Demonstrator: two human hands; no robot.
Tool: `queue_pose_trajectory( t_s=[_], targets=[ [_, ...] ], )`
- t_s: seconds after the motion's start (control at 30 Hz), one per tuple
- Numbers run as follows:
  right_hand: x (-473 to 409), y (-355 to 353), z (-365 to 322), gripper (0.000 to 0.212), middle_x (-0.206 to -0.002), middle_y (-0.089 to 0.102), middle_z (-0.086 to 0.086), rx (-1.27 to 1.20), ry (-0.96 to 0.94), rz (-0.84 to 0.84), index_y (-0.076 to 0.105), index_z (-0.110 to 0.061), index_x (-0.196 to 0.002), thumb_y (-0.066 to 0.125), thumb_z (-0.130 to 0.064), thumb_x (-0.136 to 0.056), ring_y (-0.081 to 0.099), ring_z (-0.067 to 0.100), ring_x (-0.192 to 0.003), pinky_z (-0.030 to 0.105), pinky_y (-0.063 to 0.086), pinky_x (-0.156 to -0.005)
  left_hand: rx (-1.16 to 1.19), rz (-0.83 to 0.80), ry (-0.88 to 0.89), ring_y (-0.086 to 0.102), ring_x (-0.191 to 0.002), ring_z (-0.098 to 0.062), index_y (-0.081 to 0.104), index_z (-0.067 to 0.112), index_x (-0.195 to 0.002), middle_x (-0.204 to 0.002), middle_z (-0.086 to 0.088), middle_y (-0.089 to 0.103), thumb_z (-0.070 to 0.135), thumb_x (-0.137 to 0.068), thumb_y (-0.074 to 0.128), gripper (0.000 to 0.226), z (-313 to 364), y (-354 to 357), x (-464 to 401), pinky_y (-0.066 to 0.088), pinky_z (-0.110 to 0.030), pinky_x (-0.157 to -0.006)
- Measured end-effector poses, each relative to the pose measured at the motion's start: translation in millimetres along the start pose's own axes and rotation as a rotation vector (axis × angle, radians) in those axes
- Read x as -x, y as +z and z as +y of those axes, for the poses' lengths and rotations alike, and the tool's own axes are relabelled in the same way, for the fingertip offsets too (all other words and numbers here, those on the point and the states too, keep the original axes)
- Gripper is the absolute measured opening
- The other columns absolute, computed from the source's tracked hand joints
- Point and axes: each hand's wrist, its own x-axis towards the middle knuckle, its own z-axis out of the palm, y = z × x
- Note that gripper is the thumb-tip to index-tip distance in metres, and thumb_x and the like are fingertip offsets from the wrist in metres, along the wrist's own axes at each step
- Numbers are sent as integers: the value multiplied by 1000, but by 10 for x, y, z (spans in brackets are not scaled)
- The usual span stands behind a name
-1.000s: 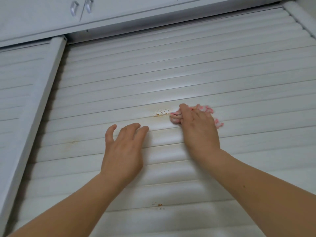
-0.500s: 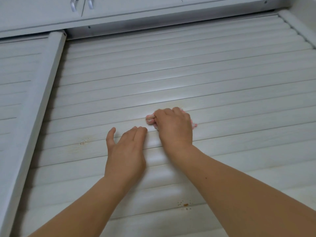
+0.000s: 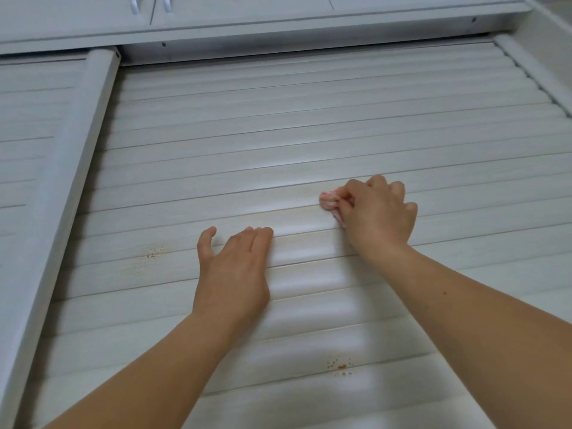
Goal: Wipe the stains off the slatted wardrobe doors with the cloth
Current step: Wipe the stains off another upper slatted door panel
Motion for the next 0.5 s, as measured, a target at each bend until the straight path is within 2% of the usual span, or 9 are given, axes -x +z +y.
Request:
queue_pose_trajectory(
  t_s=[0.17, 0.23, 0.3, 0.37, 0.5],
  targets=[
    [-22, -2, 180, 21, -114, 54, 5, -88, 158, 105, 61, -24, -110, 47, -30, -96, 43, 28, -111, 33, 32, -73, 2, 22, -19, 68, -84, -22, 61, 11, -103, -86, -3, 67, 1, -57, 29, 57, 31, 8, -24, 18, -45, -97],
    [-15, 37, 139, 23, -112, 57, 5, -176, 255, 163, 63, -25, -111, 46, -31, -97, 44, 28, -110, 37, 38, -80, 9, 28, -26, 67, -79, -24, 62, 11, -102, -83, -2, 65, -1, -54, 38, 55, 41, 15, -38, 18, -45, -97],
    [1, 110, 28, 23, -108, 61, 4, -224, 266, 202, 65, -28, -110, 47, -32, -97, 46, 28, -108, 38, 40, -86, 11, 27, -15, 68, -81, -23, 61, 11, -103, -84, -3, 66, 0, -52, 43, 55, 26, 22, -30, 19, -45, -97],
    [17, 203, -120, 23, -108, 63, 2, -221, 145, 196, 67, -30, -109, 49, -28, -96, 49, 27, -108, 36, 41, -85, 12, 18, -1, 68, -87, -21, 61, 11, -103, -90, -3, 68, 1, -53, 43, 54, 9, 25, -9, 20, -45, -98],
    [67, 448, -479, 24, -107, 65, -2, -171, -293, 108, 70, -26, -103, 53, -16, -90, 56, 23, -103, 30, 37, -82, 23, -13, 8, 67, -88, -19, 60, 13, -100, -92, -2, 68, 6, -55, 39, 50, -5, 1, 2, 19, -44, -99]
  ],
)
